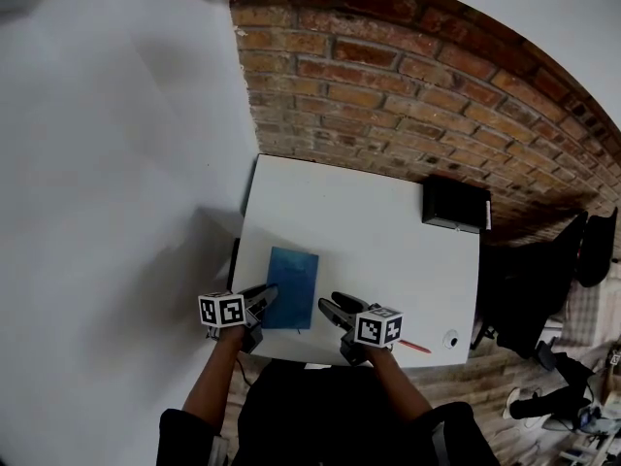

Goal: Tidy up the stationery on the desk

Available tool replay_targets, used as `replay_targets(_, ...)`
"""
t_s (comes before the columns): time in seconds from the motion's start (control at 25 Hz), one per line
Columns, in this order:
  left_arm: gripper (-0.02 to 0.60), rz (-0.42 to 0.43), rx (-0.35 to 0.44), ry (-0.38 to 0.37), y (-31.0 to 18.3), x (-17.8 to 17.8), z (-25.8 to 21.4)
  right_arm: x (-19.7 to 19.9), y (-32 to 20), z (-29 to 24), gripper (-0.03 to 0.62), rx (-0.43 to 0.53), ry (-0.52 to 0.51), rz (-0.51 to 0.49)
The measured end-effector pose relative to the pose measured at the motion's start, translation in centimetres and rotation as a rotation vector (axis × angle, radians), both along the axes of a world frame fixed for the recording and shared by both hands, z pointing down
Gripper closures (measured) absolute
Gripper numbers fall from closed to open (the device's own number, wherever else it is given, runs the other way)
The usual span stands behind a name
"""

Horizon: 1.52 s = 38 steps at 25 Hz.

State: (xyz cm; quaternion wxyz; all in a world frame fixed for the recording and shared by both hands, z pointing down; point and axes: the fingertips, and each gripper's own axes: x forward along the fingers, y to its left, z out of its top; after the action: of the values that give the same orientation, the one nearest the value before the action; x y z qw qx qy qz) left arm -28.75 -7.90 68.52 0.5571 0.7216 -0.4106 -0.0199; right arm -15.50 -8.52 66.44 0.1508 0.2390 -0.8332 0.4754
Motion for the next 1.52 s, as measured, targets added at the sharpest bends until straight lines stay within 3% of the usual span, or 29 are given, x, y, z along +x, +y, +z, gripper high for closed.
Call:
replay_targets(0.32,0.529,0.027,-0.055,-0.067,-0.5,-1.2,2.5,-2.2,1.4,1.0,0.384,0.000,0.065,-0.063)
replay_targets(0.6,0.515,0.057,-0.114,-0.160,-0.7,-1.7,4.9,-5.7,3.3,3.6,0.384,0.223,0.295,-0.290)
replay_targets(0.8,0.488,0.058,-0.142,-0.233,-0.7,-2.1,5.7,-6.7,3.0,5.1,0.384,0.328,0.395,-0.363)
replay_targets(1.04,0.473,0.119,-0.113,-0.373,-0.1,-2.5,5.7,-7.0,3.3,6.0,0.384,0.315,0.414,-0.400)
replay_targets(1.24,0.472,0.140,-0.127,-0.394,0.6,-2.8,5.7,-6.3,2.5,6.5,0.384,0.309,0.459,-0.354)
replay_targets(1.44,0.469,0.106,-0.067,-0.485,1.3,-4.5,5.1,-5.9,2.6,7.2,0.384,0.279,0.479,-0.365)
replay_targets(1.52,0.469,0.107,-0.061,-0.480,1.6,-5.0,4.8,-5.8,2.6,7.3,0.384,0.278,0.485,-0.359)
